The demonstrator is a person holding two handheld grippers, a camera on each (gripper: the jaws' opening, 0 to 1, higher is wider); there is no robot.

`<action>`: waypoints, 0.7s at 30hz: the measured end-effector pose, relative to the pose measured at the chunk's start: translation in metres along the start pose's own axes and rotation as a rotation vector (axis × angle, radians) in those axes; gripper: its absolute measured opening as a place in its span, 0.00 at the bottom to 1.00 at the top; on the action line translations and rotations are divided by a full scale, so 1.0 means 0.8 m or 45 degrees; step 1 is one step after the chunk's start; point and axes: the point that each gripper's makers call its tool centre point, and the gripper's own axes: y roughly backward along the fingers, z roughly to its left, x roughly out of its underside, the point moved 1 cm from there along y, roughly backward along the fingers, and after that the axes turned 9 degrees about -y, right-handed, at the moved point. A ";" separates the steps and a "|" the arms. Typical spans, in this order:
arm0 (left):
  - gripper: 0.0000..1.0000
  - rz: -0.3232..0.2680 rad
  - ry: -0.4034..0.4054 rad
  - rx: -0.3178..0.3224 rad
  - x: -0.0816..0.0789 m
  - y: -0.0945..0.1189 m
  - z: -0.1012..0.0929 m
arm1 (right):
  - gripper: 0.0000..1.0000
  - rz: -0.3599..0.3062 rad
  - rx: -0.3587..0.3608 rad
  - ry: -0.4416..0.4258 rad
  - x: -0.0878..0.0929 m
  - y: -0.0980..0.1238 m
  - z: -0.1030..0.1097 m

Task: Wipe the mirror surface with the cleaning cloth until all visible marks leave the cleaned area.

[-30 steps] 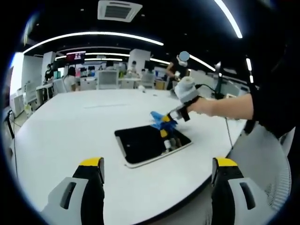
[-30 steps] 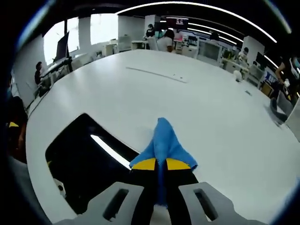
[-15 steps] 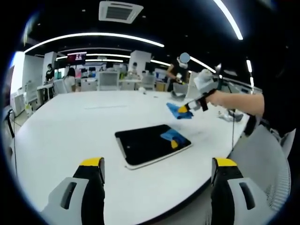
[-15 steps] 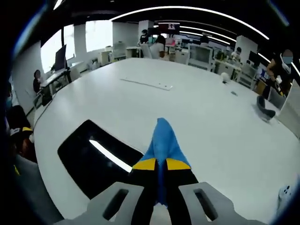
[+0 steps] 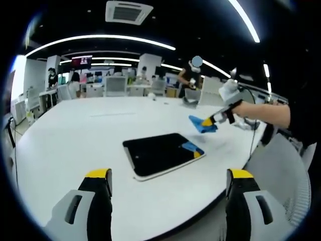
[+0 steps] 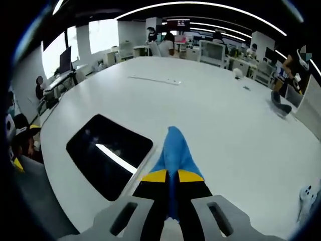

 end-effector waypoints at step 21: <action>0.94 0.001 0.002 0.000 0.000 0.000 0.001 | 0.01 0.158 -0.066 0.041 0.046 -0.055 -0.024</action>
